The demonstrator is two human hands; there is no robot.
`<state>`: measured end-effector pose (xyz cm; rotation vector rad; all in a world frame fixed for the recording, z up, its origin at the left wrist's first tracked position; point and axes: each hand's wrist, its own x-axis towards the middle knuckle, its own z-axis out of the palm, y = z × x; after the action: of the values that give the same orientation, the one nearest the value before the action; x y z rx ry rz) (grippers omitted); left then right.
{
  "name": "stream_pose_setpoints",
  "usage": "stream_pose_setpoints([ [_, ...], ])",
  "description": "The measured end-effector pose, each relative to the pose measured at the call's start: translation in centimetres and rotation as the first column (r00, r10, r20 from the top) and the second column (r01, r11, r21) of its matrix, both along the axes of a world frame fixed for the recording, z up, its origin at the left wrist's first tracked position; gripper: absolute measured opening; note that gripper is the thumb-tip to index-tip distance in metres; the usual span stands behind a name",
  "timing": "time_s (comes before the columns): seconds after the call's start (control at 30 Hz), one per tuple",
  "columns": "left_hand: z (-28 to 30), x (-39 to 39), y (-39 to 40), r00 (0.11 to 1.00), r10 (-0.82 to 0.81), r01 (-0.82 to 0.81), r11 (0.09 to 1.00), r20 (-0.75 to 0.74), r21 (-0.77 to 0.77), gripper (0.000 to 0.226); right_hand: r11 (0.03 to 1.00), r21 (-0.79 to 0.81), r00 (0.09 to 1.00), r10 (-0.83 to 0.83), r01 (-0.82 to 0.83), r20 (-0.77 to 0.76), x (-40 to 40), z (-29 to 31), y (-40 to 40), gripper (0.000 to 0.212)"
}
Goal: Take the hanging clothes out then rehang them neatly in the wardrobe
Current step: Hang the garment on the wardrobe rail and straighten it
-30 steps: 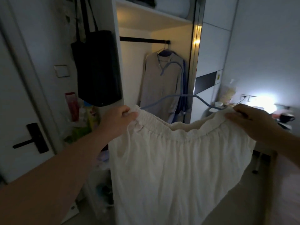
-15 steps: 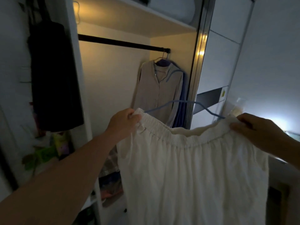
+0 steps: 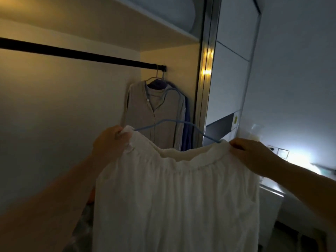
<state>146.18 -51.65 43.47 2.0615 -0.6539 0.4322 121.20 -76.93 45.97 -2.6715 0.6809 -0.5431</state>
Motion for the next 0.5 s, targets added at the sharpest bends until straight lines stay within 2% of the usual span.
stream_pose_setpoints([
  [0.1, 0.6, 3.3, -2.3, 0.996, -0.079, 0.077, 0.995, -0.029, -0.068, 0.031, 0.999, 0.028, 0.997, 0.036, -0.035, -0.063, 3.7, 0.6, -2.9, 0.029],
  [0.17, 0.5, 5.8, -3.3, 0.998, -0.061, 0.06, 0.997, -0.018, -0.045, 0.033, 0.997, 0.035, 0.995, 0.074, -0.071, -0.064, 6.3, 1.2, -4.7, 0.029],
  [0.3, 0.5, 9.6, -5.2, 0.997, 0.072, -0.072, 0.997, 0.0, 0.034, 0.033, 0.985, -0.021, 0.983, 0.169, -0.171, -0.073, 12.1, 2.3, -8.3, 0.023],
  [0.4, 1.5, 11.6, -6.9, 0.981, 0.191, -0.192, 0.98, 0.026, 0.05, 0.034, 0.973, -0.048, 0.974, 0.227, -0.227, -0.013, 16.5, 3.1, -11.0, 0.022],
  [0.5, 2.5, 13.7, -8.4, 0.954, 0.294, -0.297, 0.953, 0.059, 0.062, 0.038, 0.967, -0.084, 0.97, 0.243, -0.241, 0.022, 20.6, 4.2, -13.3, 0.03],
])
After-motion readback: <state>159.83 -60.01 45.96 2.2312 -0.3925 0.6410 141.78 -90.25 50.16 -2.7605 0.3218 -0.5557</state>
